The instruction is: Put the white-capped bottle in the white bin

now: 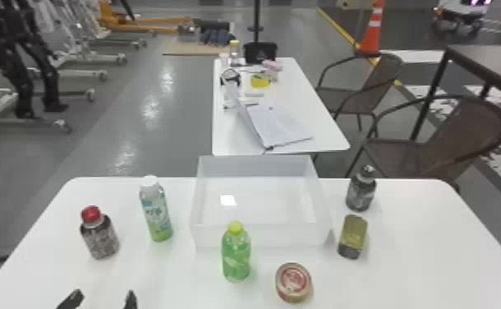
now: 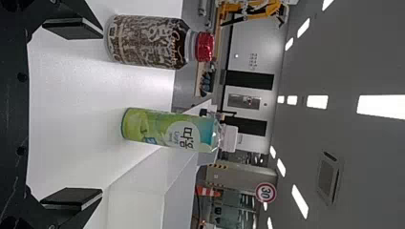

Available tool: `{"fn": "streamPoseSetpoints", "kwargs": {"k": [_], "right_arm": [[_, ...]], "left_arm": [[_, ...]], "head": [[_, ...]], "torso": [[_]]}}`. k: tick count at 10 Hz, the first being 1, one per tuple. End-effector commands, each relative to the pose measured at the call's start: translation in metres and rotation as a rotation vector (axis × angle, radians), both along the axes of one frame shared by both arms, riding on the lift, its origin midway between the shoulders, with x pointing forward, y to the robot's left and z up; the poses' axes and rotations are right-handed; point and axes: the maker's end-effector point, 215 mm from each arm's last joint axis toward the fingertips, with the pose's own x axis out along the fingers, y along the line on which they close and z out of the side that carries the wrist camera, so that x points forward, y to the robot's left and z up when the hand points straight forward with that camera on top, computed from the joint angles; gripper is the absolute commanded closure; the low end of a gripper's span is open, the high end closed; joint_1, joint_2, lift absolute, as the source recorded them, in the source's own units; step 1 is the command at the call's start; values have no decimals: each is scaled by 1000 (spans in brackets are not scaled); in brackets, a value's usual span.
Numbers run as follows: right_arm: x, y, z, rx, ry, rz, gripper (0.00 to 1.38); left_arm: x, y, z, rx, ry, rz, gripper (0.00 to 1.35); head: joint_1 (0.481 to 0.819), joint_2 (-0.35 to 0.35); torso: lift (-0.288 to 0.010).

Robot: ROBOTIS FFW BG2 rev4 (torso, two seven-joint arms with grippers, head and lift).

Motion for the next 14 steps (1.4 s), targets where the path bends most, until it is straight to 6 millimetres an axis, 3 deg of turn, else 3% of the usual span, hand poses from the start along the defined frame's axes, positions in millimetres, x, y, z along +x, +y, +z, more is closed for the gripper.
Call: {"fn": "streamPoseSetpoints", "kwargs": {"k": [1,9,12,14], "right_arm": [[0,0,0,0,0,0,85],[0,1,0,0,0,1,85],[1,0,-1,2,1,0,85],[2,0,-1,2,1,1,85]], "left_arm": [[1,-2,0,-4,0,-2,131],[5,-6,-1,-6,5,-15,131],[32,-29,0,15,8,-113,130],[48,-34,2,38,5,-134,127]], "head": [[549,0],[549,0],[549,0],[549,0]], "torso": [[-100],[-100],[-100],[-100]]}}
